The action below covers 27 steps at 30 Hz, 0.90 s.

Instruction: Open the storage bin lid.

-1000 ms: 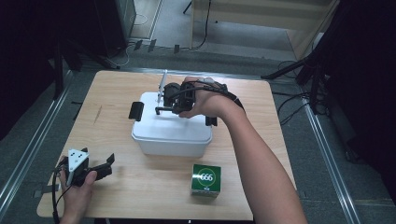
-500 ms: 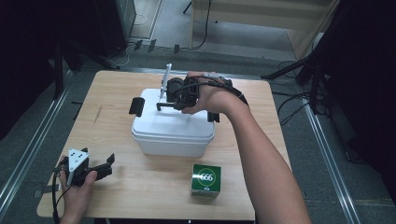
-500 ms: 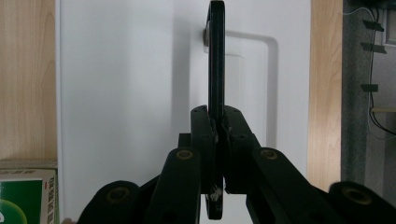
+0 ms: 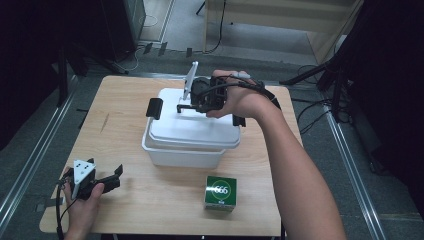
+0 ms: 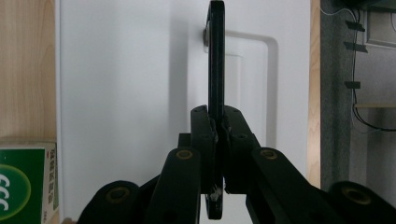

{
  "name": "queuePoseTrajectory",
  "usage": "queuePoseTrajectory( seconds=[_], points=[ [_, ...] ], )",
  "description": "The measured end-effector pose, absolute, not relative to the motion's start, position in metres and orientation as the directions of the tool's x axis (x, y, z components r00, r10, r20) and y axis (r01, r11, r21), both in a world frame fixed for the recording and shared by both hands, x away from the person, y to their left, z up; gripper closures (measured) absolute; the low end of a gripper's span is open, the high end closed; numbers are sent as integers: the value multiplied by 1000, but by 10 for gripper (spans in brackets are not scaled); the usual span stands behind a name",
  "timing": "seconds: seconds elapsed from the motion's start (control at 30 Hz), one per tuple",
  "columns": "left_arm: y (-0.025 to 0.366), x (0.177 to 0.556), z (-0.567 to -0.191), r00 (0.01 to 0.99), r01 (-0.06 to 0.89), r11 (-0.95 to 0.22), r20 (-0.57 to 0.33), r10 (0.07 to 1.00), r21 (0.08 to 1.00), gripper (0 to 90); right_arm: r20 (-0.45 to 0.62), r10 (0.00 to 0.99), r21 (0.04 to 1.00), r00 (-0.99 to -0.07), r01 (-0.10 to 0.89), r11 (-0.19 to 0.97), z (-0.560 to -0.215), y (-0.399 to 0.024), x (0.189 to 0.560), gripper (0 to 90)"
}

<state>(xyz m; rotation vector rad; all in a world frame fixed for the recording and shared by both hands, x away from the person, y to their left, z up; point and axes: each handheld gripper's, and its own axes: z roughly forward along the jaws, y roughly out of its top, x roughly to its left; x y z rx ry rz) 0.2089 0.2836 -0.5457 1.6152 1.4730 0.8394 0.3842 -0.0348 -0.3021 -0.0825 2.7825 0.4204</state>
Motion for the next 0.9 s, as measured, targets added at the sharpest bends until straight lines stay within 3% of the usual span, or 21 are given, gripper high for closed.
queuePoseTrajectory(
  seconds=[0.9],
  points=[
    [282,209,-546,112,475,-34,-22,993,880,42,-329,65,255,-942,-22,967,-293,-130,377,858]
  ],
)
